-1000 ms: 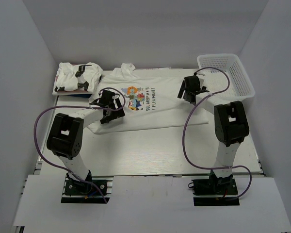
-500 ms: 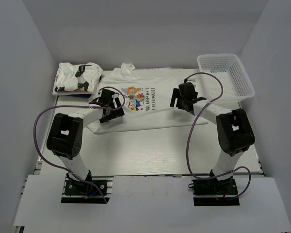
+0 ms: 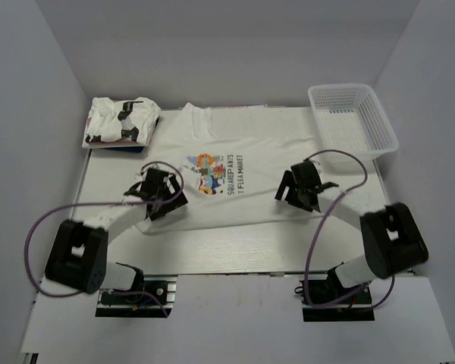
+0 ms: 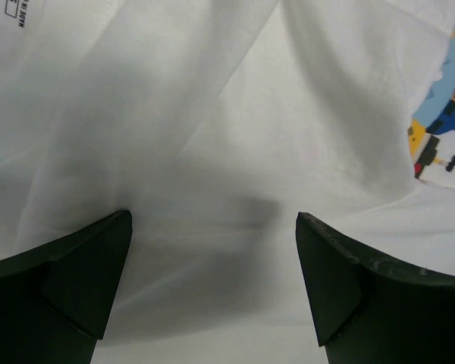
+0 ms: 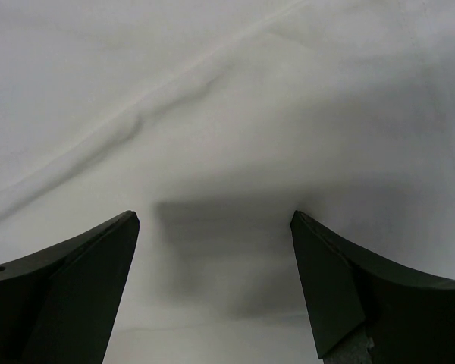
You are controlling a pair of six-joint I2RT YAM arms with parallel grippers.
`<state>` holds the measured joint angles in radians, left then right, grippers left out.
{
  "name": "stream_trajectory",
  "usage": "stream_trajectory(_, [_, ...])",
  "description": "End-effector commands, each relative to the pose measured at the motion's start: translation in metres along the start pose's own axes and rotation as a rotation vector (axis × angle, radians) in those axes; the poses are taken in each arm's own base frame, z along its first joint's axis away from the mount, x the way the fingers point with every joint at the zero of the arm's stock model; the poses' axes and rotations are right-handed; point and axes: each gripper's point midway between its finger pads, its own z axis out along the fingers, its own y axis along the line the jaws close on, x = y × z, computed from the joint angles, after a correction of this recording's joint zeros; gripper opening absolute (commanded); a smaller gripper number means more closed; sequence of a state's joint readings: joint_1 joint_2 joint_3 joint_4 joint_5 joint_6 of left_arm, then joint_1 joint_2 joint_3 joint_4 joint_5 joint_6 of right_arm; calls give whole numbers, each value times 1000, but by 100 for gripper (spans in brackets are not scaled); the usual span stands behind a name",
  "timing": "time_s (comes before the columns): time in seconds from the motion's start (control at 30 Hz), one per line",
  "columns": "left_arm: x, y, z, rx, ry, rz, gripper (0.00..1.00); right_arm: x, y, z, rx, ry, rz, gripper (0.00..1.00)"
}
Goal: Fold and stack the t-shirts
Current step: Fold the flattened tshirt in 1/3 of the way
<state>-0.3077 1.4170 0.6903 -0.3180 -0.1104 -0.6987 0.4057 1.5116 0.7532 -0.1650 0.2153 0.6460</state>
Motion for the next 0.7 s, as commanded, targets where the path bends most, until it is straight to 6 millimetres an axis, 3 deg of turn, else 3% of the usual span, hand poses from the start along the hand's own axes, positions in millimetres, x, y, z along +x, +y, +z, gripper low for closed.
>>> stream_trajectory(0.0, [89,58,-33,-113,229,-89,100,81,-42,-28,77,197,32,87])
stream_trajectory(0.03, [113,69,-43,-120,284,-126,100,102,-53,-35,100,245,29,87])
stream_trajectory(0.07, [110,62,-55,-46,239,-156,100,103,-52,-47,64,220,33,87])
stream_trajectory(0.13, [132,56,-70,40,291,-212,100,126,-63,-62,85,275,7,86])
stream_trajectory(0.17, [131,48,-76,105,280,-230,100,121,-58,-70,51,249,8,86])
stream_trajectory(0.23, [122,28,-93,252,227,-255,100,117,-51,-86,0,225,-56,90])
stream_trajectory(0.3, [110,22,-109,279,190,-264,100,99,-30,-103,-98,149,-109,90])
stream_trajectory(0.4, [77,14,-128,271,100,-225,100,76,-10,-109,-170,68,-172,90])
stream_trajectory(0.53, [59,-13,-112,309,133,-133,100,52,14,-106,-240,-15,-169,90])
stream_trajectory(0.57, [60,-17,-96,295,163,-112,100,43,23,-105,-267,-50,-155,90])
stream_trajectory(0.67, [52,-34,-80,303,186,-64,100,32,25,-99,-248,-92,-143,90])
